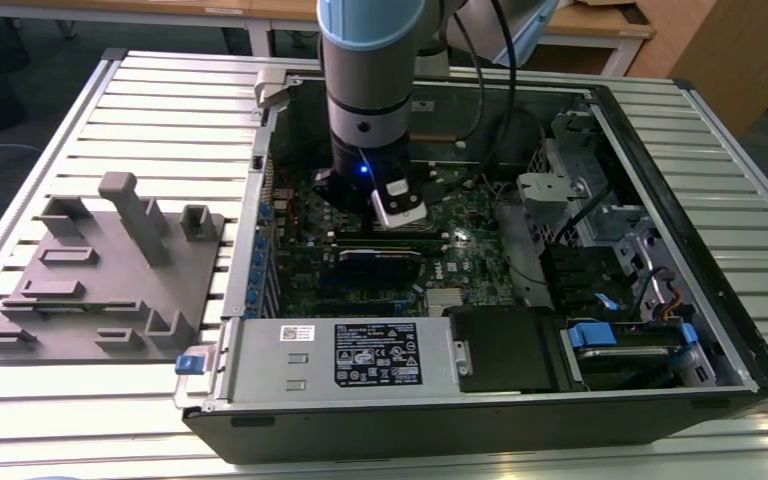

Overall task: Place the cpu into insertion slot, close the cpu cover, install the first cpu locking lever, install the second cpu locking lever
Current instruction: 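Install the second cpu locking lever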

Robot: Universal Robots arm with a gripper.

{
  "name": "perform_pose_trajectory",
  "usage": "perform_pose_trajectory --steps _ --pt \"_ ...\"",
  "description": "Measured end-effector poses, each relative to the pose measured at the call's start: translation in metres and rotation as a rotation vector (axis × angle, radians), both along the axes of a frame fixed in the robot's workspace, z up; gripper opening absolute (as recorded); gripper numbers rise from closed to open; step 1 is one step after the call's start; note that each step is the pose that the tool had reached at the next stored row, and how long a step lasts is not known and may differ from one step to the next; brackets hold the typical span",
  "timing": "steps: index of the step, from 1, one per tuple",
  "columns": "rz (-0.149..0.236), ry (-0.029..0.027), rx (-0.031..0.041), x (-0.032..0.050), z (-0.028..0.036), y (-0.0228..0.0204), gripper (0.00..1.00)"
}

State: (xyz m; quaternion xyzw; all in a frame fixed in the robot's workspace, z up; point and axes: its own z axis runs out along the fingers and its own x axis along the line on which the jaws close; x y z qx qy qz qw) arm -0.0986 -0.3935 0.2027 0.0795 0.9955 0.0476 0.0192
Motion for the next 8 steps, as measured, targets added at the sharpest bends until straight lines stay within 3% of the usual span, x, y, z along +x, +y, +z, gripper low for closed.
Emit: perform_pose_trajectory --steps 8 --pt "0.000 0.0029 0.0177 -0.0029 -0.0017 0.0001 0.11"
